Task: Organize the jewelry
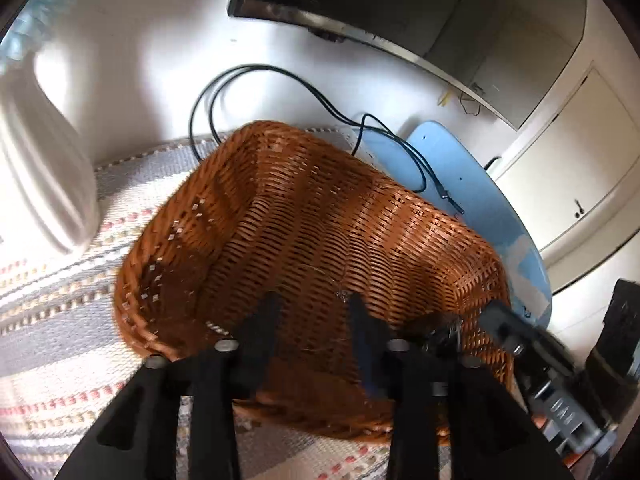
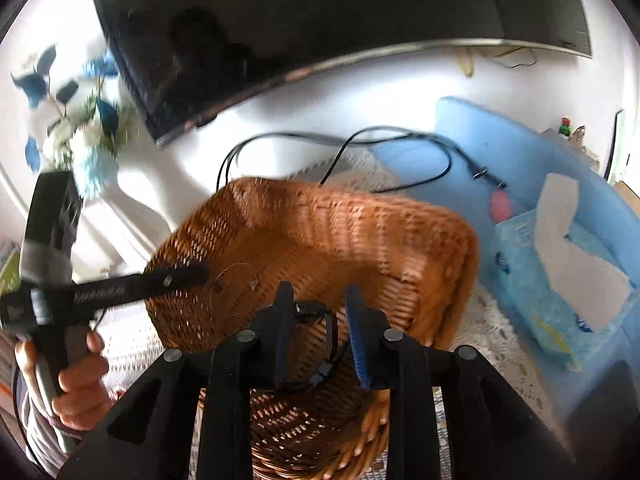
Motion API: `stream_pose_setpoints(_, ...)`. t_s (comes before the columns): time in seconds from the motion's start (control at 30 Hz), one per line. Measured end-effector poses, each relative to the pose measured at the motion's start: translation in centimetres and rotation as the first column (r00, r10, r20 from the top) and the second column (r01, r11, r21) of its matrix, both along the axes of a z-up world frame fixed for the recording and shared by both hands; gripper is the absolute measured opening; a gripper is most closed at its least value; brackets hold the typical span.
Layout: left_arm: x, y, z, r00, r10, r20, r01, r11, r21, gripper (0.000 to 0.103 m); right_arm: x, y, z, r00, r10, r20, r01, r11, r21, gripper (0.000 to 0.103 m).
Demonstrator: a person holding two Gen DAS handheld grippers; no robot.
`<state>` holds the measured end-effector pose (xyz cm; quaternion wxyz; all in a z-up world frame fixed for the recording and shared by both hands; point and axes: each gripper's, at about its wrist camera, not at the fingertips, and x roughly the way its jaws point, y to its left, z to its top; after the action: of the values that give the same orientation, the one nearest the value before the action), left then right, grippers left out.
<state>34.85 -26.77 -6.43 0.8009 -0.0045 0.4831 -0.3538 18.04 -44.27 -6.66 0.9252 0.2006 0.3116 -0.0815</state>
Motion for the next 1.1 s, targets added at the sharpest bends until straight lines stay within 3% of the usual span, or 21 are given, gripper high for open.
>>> stream_pose_setpoints(0.2, -3.0, 3.9, 3.6, 0.995, 0.037, 0.091, -0.037, 0.999, -0.009, 0.04, -1.7, 0.8, 2.0, 0.995, -0.059, 0.081, 0.065, 0.995, -0.075, 0.031)
stream_pose_setpoints(0.27, -4.7, 5.9, 5.2, 0.989, 0.053, 0.135, -0.053, 0.999, -0.003, 0.04, -2.5, 1.6, 2.8, 0.995, -0.042, 0.091, 0.049, 0.996, -0.074, 0.035)
stream_pose_setpoints(0.33, -6.5, 8.5, 6.8, 0.981, 0.081, 0.175, -0.08, 0.997, -0.009, 0.04, -3.7, 2.9, 3.5, 0.993, -0.017, 0.114, 0.026, 0.997, -0.073, 0.046)
stream_pose_setpoints(0.47, -9.9, 14.7, 9.2, 0.963, 0.153, 0.221, -0.142, 0.988, -0.063, 0.04, -6.1, 6.4, 5.2, 0.99, 0.038, 0.139, -0.021, 0.993, -0.119, 0.05)
stream_pose_setpoints(0.57, -12.8, 19.4, 9.7, 0.953, 0.212, 0.217, -0.181, 0.972, -0.152, 0.04, -7.5, 8.9, 6.0, 0.985, 0.09, 0.148, -0.073, 0.99, -0.119, 0.05)
stream_pose_setpoints(0.77, -17.3, 25.3, 7.0, 0.936, 0.301, 0.18, -0.264, 0.943, -0.201, 0.04, -8.9, 13.6, 4.7, 0.98, 0.178, 0.09, -0.165, 0.978, -0.13, 0.05)
stream_pose_setpoints(1.1, -19.8, 26.3, -1.5, 0.924, 0.348, 0.159, -0.35, 0.937, -0.015, 0.04, -7.2, 15.5, -1.9, 0.97, 0.233, -0.073, -0.237, 0.97, -0.048, 0.05)
